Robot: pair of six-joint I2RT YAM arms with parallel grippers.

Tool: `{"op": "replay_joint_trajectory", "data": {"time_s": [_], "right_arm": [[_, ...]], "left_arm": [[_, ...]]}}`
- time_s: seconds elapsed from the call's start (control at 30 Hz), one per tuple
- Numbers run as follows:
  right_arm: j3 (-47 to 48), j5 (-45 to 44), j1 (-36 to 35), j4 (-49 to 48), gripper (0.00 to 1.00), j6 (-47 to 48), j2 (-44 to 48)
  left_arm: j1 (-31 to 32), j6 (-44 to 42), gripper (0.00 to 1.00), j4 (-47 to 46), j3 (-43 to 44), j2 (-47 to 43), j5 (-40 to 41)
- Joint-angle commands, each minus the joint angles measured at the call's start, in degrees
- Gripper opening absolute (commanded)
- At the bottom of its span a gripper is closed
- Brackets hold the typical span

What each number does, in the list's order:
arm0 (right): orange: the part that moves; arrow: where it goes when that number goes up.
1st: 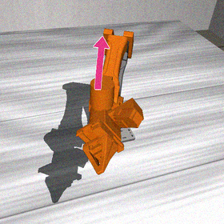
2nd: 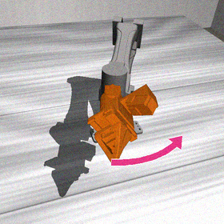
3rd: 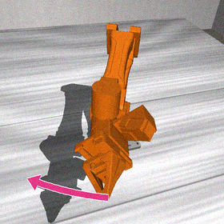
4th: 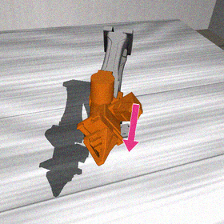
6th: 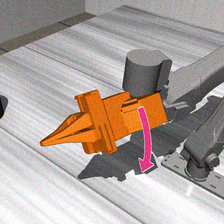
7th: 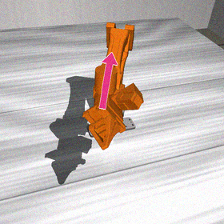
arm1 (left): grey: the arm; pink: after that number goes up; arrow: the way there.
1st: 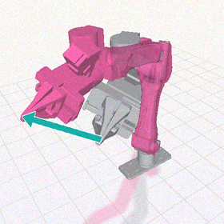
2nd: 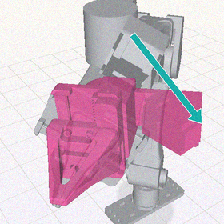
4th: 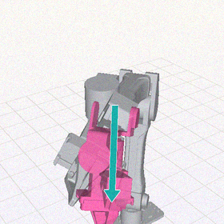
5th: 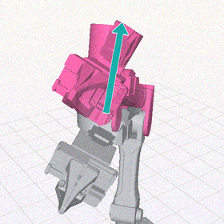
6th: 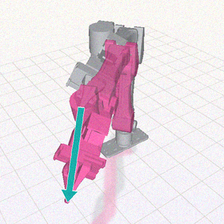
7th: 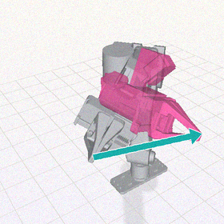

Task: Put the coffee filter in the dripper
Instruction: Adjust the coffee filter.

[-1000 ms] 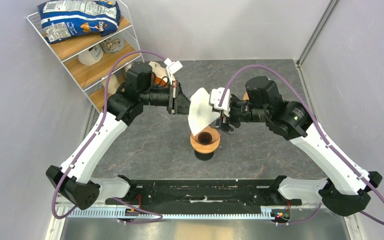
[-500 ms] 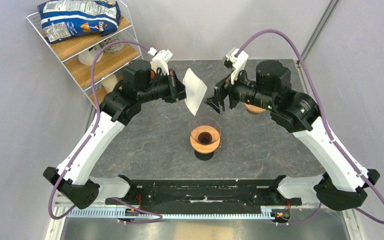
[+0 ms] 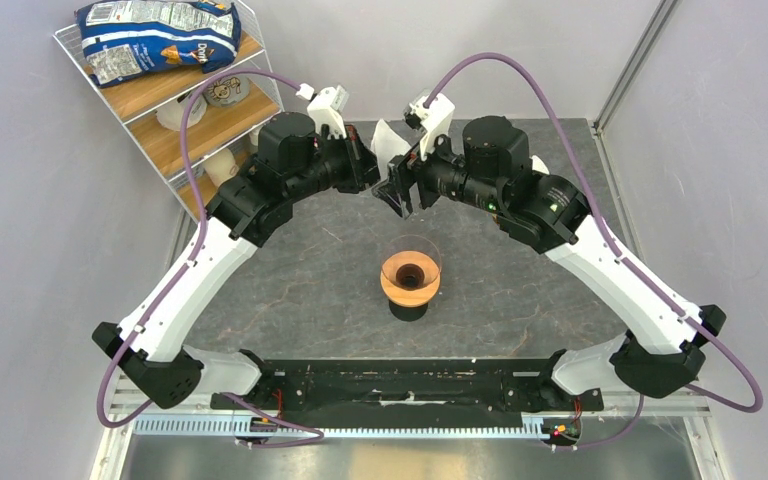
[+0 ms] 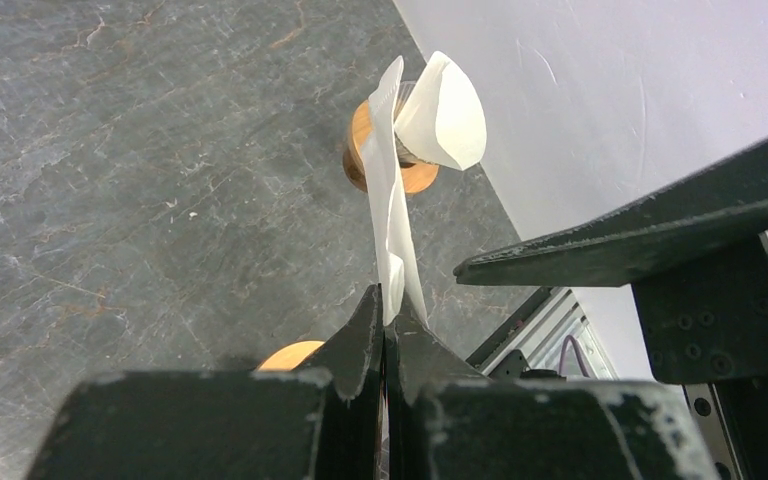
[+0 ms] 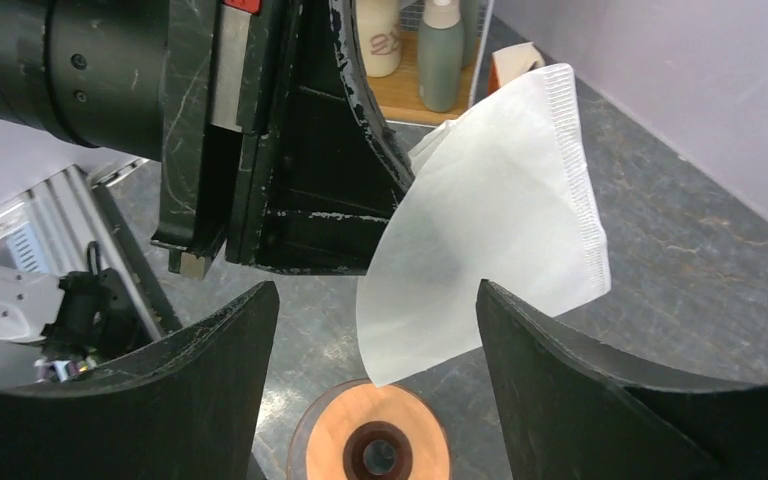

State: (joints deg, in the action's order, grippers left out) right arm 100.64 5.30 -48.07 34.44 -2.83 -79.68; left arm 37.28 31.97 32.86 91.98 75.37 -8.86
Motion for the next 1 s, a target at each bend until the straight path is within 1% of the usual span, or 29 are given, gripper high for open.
{"op": "replay_joint_trajectory", "data": {"time_s": [0.0, 0.1, 0.27, 0.33, 0.47, 0.57, 0.77, 0.83, 0.97], "right_arm": [[0.08, -8.64, -1.46, -2.14, 0.78, 6.33, -0.12], [0.51, -13.99, -1.89, -1.16, 0.73, 10.09, -0.69], [1.87, -18.99, -1.94, -0.82, 0.65, 11.61, -1.89], [2.27, -19.3, -1.96, -0.6, 0.65, 11.16, -2.01], [0.0, -10.81, -1.94, -1.94, 0.74, 8.88, 0.28], [-1.14, -8.83, -2.0, -1.33, 0.74, 7.58, 0.82], [-1.21, -10.59, -2.12, -1.41, 0.75, 7.97, -0.58], [-0.95, -13.74, -2.11, -1.78, 0.73, 8.81, -1.15], [-0.34, -20.07, -2.62, -2.36, 0.67, 11.93, -1.75]], "left_arm": [[0.34, 2.4, 0.02, -1.93, 1.89, 0.11, 1.01], [0.29, 2.75, 0.02, -2.01, 1.79, -0.22, 0.9], [0.33, 4.05, 0.02, -2.1, 1.89, 0.11, 1.03], [0.33, 4.27, 0.02, -2.08, 2.06, 0.48, 1.53], [0.26, 5.18, 0.02, -1.75, 2.17, 1.0, 2.69], [0.25, 5.62, 0.02, -1.75, 1.98, 1.11, 3.34], [0.25, 6.96, 0.02, -2.51, 1.88, 1.14, 1.63], [0.25, 6.97, 0.02, -2.63, 1.89, 1.03, 1.39], [0.25, 7.22, 0.02, -2.45, 1.64, 0.62, 1.57]]}}
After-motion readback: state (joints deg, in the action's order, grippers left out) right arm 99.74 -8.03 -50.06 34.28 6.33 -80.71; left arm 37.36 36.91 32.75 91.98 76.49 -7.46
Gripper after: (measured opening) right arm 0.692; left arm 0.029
